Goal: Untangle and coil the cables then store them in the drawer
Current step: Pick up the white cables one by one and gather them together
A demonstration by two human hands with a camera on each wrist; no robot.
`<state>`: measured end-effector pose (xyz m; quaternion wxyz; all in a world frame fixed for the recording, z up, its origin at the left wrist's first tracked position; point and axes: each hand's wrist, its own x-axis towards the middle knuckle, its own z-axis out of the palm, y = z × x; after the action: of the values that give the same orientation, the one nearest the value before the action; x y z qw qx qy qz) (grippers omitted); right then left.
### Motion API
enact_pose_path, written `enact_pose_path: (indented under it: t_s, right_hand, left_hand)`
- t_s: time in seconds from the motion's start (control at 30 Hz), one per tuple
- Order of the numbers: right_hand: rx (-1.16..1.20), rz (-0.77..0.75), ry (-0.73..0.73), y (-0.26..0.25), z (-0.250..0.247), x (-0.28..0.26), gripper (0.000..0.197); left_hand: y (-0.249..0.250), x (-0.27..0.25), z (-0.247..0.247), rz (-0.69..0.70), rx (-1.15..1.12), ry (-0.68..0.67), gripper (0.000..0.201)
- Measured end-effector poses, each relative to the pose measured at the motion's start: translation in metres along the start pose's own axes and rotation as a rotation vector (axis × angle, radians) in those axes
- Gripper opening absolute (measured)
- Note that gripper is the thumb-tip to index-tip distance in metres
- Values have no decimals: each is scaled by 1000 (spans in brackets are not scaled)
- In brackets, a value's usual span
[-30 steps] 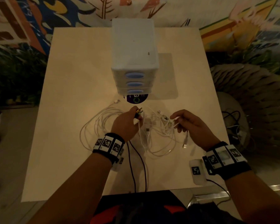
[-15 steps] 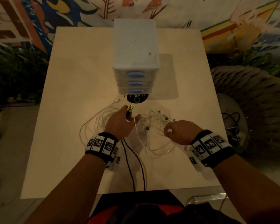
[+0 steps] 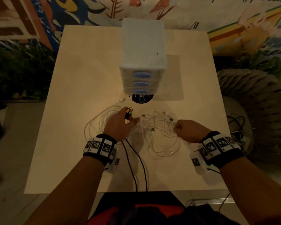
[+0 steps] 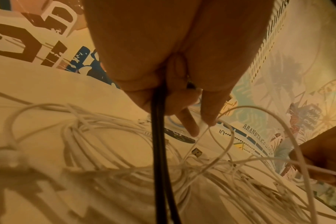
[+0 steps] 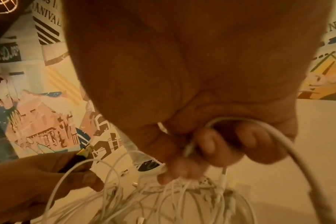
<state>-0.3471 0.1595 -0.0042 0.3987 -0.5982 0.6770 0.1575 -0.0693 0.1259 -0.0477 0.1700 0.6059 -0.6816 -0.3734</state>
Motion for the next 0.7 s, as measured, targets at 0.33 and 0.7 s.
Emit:
enact_pose_path:
  t_s: [0.33, 0.7]
  right_hand:
    - [144, -255, 250, -32, 2, 3, 32]
    - [134, -288, 244, -55, 0, 34, 32]
  left_hand:
    - [-6, 7, 4, 25, 36, -57, 42]
    - [-10, 16, 4, 51, -48, 93, 36]
